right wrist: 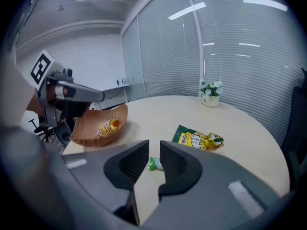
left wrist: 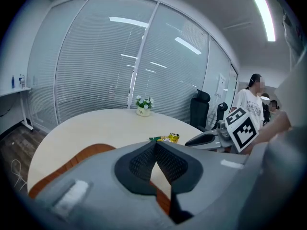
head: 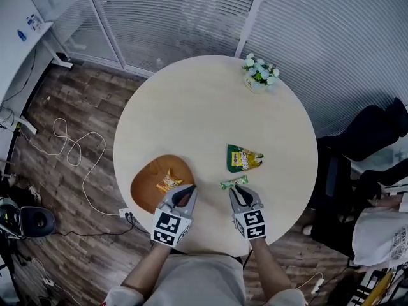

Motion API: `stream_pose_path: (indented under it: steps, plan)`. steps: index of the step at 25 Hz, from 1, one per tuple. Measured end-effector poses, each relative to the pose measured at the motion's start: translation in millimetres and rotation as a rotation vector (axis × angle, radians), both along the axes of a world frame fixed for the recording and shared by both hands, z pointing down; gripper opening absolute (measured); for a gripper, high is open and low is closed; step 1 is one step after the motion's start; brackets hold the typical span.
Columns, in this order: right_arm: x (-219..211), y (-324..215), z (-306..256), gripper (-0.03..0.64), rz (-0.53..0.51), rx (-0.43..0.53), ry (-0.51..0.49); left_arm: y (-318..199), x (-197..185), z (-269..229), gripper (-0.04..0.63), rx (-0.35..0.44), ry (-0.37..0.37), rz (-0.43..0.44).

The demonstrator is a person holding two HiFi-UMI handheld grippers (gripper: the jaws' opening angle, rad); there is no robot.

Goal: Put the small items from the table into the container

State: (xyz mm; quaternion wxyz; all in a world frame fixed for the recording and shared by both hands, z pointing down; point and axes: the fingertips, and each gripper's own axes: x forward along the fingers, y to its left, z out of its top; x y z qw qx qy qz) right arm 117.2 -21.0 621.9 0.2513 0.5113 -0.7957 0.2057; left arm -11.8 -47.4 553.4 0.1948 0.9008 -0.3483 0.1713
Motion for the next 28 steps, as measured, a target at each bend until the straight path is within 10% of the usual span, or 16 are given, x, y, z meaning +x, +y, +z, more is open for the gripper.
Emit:
stream_pose_path:
  steps: [16,28]
  plan:
    - [7,-13,91,0.176,-0.539,-0.166,0.175,-15,58,32,-0.003,-0.077,-0.035,-0.143]
    - [6,-5,97,0.054,-0.655,-0.159,0.197,-14,61,40,-0.003,-0.104,-0.025,-0.239]
